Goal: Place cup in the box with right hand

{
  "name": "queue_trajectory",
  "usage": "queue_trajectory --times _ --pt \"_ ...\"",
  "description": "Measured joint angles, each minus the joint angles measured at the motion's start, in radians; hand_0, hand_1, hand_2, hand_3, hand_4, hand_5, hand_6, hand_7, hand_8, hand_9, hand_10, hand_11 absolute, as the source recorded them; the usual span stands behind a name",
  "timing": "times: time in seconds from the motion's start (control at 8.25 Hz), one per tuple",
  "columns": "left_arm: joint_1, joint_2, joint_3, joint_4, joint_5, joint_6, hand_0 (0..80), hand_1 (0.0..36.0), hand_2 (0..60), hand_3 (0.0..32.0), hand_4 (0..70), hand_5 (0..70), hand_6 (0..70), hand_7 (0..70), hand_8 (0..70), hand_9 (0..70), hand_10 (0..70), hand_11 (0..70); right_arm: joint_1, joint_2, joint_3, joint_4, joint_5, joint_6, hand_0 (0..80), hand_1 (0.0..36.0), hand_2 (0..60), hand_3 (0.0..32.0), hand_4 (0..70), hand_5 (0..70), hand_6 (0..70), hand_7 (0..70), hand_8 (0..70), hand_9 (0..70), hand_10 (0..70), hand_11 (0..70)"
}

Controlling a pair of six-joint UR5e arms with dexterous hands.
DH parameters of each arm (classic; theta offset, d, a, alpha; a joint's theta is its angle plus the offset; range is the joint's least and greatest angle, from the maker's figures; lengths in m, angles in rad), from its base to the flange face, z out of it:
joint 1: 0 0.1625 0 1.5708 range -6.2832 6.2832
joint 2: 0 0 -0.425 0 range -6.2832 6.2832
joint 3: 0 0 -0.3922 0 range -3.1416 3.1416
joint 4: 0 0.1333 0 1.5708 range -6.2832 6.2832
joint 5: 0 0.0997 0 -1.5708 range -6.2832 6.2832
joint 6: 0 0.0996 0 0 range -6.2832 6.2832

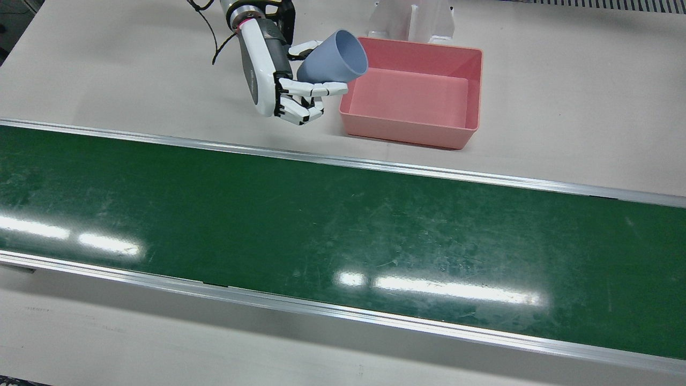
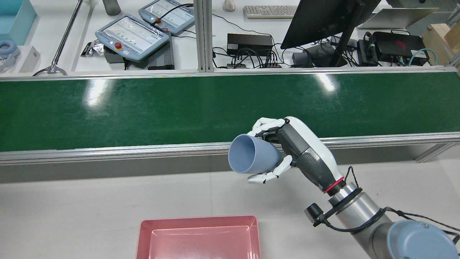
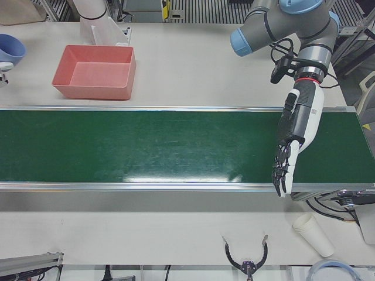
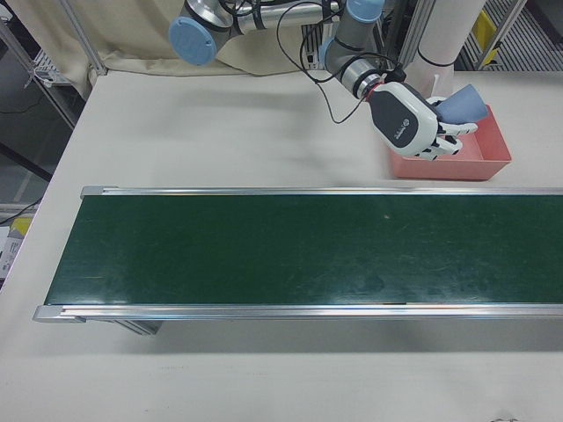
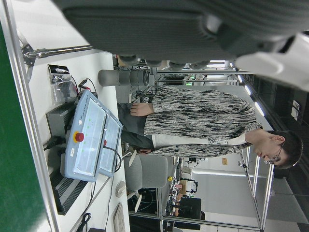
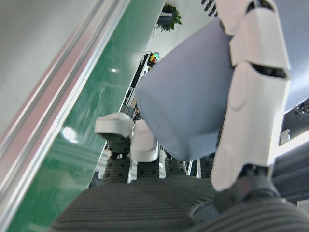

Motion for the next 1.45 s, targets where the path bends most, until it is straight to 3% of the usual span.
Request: queue_trajectory --times 0.12,0.24,0.36,0.48,0.61,0.73,0.85,1.09,1.21,1.45 --pt "0.0 0.0 0.0 0.0 0.0 0.0 0.0 0.0 0.0 0.0 0.0 0.0 0.0 0.0 0.0 0.0 0.0 0.0 -0.076 0.026 0.001 0.014 0.022 -0.066 64.7 36.0 60.0 0.0 70.0 15.4 40.4 70.0 55.2 70.0 43.9 62.6" --pt "0.0 0.0 0.0 -0.001 0.0 -0.001 0.0 0.0 0.0 0.0 0.0 0.0 0.0 0.0 0.0 0.0 0.0 0.0 -0.152 0.043 -0.002 0.055 0.036 -0.139 75.3 34.8 41.4 0.0 43.1 12.2 13.5 46.8 20.7 32.7 13.2 21.9" --pt "0.0 0.0 0.0 -0.001 0.0 -0.001 0.0 0.0 0.0 0.0 0.0 0.0 0.0 0.0 0.0 0.0 0.0 0.0 -0.214 0.045 -0.015 0.113 0.052 -0.194 78.4 19.9 0.8 0.0 24.7 9.3 6.3 17.2 11.6 16.7 4.5 9.1" --pt "0.0 0.0 0.0 -0.001 0.0 0.0 0.0 0.0 0.0 0.0 0.0 0.0 0.0 0.0 0.0 0.0 0.0 0.0 -0.258 0.042 -0.061 0.207 0.069 -0.214 70.8 14.0 0.0 0.0 23.1 8.2 6.5 19.6 12.6 18.7 4.1 8.1" --pt "0.0 0.0 0.0 0.0 0.0 0.0 0.0 0.0 0.0 0.0 0.0 0.0 0.0 0.0 0.0 0.0 0.0 0.0 -0.281 0.037 -0.128 0.322 0.08 -0.209 61.1 12.7 0.0 0.0 25.4 6.9 6.9 23.9 13.7 21.1 2.4 5.1" --pt "0.0 0.0 0.0 0.0 0.0 0.0 0.0 0.0 0.0 0.0 0.0 0.0 0.0 0.0 0.0 0.0 0.0 0.0 -0.293 0.033 -0.193 0.416 0.084 -0.201 60.7 9.9 0.0 0.0 28.6 6.6 7.1 25.1 14.0 21.7 2.8 5.5" --pt "0.0 0.0 0.0 -0.001 0.0 0.0 0.0 0.0 0.0 0.0 0.0 0.0 0.0 0.0 0.0 0.0 0.0 0.0 -0.297 0.031 -0.225 0.453 0.085 -0.196 58.2 9.8 0.0 0.0 27.2 6.3 7.3 26.3 14.3 22.5 2.8 5.5" --pt "0.0 0.0 0.0 0.0 0.0 0.0 0.0 0.0 0.0 0.0 0.0 0.0 0.0 0.0 0.0 0.0 0.0 0.0 -0.299 0.029 -0.242 0.472 0.082 -0.19 53.3 5.2 0.0 0.0 29.2 4.6 6.9 27.9 13.9 22.5 0.0 0.9" --pt "0.0 0.0 0.0 0.0 0.0 0.0 0.0 0.0 0.0 0.0 0.0 0.0 0.0 0.0 0.0 0.0 0.0 0.0 -0.299 0.027 -0.239 0.471 0.08 -0.189 51.6 6.5 0.2 0.0 26.7 4.4 7.0 28.7 14.1 22.9 0.0 0.0" --pt "0.0 0.0 0.0 -0.001 0.0 0.0 0.0 0.0 0.0 0.0 0.0 0.0 0.0 0.0 0.0 0.0 0.0 0.0 -0.299 0.025 -0.232 0.468 0.078 -0.189 52.0 4.6 0.1 0.0 26.6 4.4 7.1 29.7 14.6 23.8 0.0 0.0"
